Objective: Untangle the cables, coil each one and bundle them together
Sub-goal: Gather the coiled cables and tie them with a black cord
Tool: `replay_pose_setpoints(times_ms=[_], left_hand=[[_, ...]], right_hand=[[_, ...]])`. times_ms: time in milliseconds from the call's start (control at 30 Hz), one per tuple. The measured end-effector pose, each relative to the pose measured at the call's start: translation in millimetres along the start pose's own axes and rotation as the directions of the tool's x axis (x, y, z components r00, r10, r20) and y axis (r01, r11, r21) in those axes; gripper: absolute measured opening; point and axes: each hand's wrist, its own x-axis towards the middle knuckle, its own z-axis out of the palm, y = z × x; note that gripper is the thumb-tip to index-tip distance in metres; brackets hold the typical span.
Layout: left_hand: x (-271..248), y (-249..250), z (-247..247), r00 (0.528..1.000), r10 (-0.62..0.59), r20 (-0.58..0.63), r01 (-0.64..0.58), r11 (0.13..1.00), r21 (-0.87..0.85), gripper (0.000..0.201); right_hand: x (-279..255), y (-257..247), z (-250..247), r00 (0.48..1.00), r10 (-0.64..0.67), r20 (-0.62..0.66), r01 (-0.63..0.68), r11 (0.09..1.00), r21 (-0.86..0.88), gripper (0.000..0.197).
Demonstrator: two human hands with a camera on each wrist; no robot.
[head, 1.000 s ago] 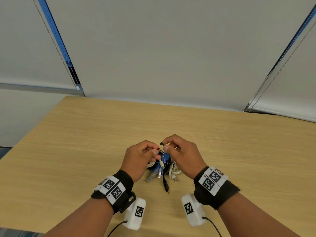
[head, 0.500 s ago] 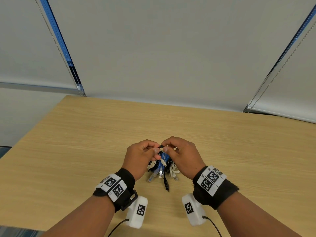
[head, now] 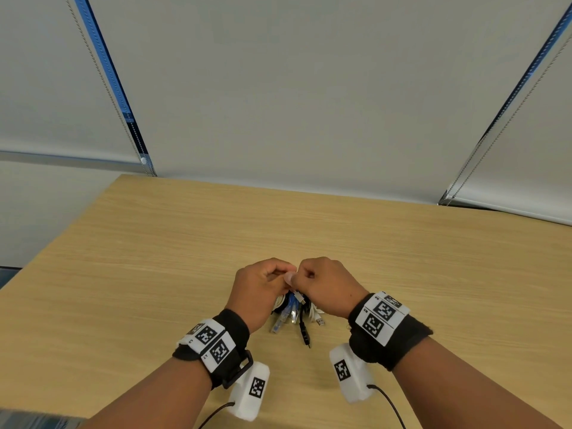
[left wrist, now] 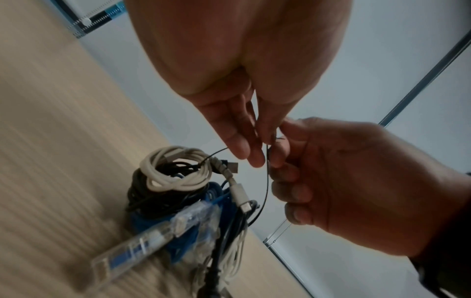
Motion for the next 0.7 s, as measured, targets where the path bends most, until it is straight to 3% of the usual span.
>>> replay_pose_setpoints(times_ms=[100, 200, 267, 333, 500, 600, 700], left_hand=[[-2.7, 2.5, 0.5, 0.999, 0.041, 0.021, -0.042, 0.997, 0.060, 0.017], [5.2, 1.7, -1.6, 0.991, 0.131, -0.039, -0.119, 0.967, 0.227, 0.015], [11.3, 2.2, -2.7, 0.983, 0.181, -0.042, -0.160, 0.938, 0.308, 0.018], [15.8, 1.4, -2.2, 0.977, 0.210, -0.026, -0.186, 0.909, 0.374, 0.027], [24.2, 11.2, -2.2, 0.977, 0.211, 0.020, -0.192, 0.841, 0.505, 0.033], [36.8, 25.7, 1.8, 0.972, 0.234, 0.026, -0.209, 0.805, 0.555, 0.017], [52.5, 34.8, 4.5, 0.977, 0.210, 0.034, -0.182, 0.741, 0.647, 0.012]], right_hand=[[1.3, -4.8, -5.7, 0.999, 0.025, 0.035, -0.032, 0.976, 0.215, 0.033], [-3.5, -16.5, -13.4, 0.997, 0.020, -0.073, 0.014, 0.896, 0.444, 0.029], [-6.8, -29.9, -23.3, 0.997, 0.034, -0.064, 0.018, 0.740, 0.672, 0.030], [-10.4, -44.7, -35.3, 0.999, -0.012, -0.051, 0.048, 0.608, 0.792, 0.040], [-17.1, -85.0, -58.0, 0.972, -0.080, -0.223, 0.215, 0.694, 0.687, 0.041], [-25.2, -99.9, -60.6, 0.941, -0.166, -0.296, 0.309, 0.782, 0.541, 0.028], [-25.9, -96.6, -62.1, 0.917, -0.244, -0.314, 0.351, 0.870, 0.348, 0.032]])
